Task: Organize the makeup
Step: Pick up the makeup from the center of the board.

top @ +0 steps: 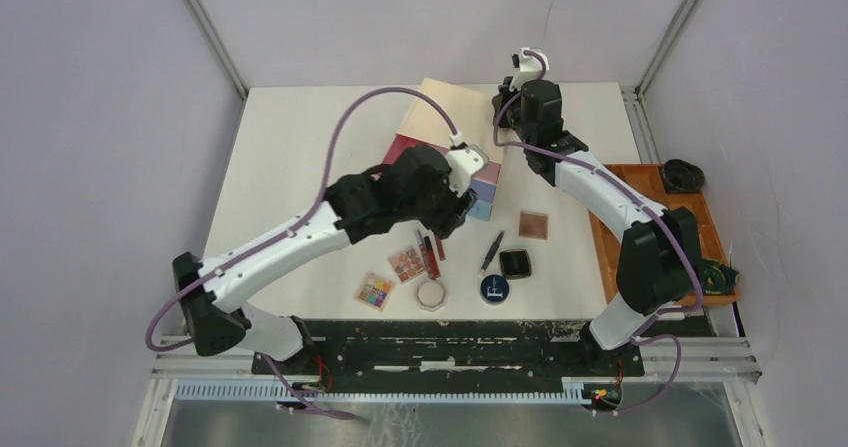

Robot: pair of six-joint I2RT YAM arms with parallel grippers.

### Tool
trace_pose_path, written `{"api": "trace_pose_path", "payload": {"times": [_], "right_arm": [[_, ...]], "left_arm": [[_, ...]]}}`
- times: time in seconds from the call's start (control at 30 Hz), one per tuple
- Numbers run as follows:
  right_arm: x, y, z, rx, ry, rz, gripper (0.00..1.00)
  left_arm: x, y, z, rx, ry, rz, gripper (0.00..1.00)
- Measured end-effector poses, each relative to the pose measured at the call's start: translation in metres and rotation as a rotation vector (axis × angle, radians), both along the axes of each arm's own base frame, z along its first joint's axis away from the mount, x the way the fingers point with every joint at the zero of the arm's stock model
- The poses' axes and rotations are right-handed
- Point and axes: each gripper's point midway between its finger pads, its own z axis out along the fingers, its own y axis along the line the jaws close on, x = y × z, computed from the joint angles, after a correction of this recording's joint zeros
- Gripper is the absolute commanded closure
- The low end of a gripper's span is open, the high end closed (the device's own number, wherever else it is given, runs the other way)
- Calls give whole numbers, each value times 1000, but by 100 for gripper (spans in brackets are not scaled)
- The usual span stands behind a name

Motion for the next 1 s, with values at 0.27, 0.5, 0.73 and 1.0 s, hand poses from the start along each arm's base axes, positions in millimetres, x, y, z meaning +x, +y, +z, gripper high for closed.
{"api": "trace_pose_path", "payload": {"times": [0.27,0.5,0.73,1.0], "right_arm": [[0,0,0,0,0,0,99],[0,0,0,0,0,0,100],[0,0,0,0,0,0,100],[0,0,0,1,-1,0,99]], "left_arm": [[-7,-28,-110,53,134,56,28],[10,-57,-136,-16,115,130,29],[-3,-75,-186,26,113,186,29],[-20,-89,-213,11,109,220,29]]}}
